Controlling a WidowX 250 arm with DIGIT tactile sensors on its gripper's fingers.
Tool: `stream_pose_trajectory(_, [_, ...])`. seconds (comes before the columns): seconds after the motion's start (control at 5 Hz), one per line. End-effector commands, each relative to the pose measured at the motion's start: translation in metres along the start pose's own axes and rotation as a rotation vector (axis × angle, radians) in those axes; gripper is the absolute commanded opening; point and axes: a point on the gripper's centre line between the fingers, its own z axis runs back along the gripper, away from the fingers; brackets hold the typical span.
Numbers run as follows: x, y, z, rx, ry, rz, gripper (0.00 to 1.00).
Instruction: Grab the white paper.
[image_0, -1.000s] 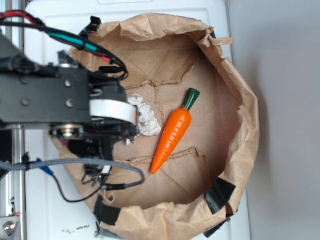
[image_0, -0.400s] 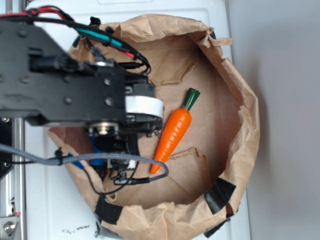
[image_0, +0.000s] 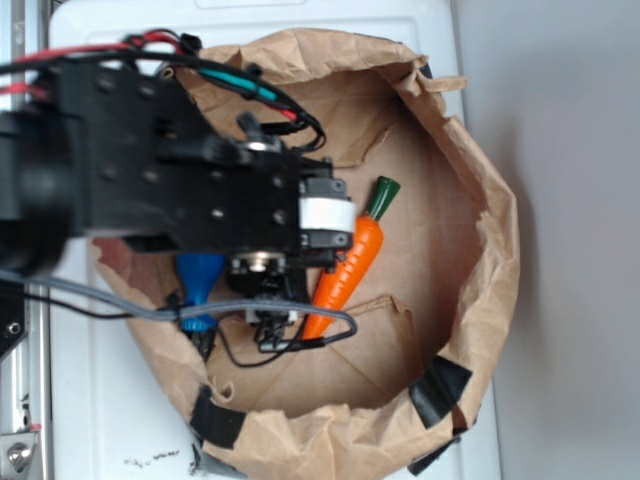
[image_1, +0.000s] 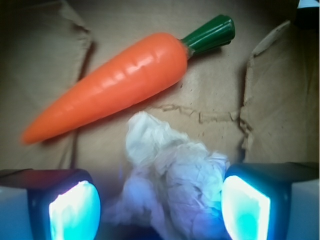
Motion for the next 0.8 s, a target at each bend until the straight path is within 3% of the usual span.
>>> stream_pose_trajectory(0.0, [0.024,-0.005,-0.033,0.077,-0.046,-0.057,0.00])
stream_pose_trajectory(0.2, [0.036,0.000,0.002,-0.019,-0.055,-0.047,0.00])
stream_pose_trajectory(0.6, [0.048,0.010,0.074,-0.107,-0.112,-0.013,0.00])
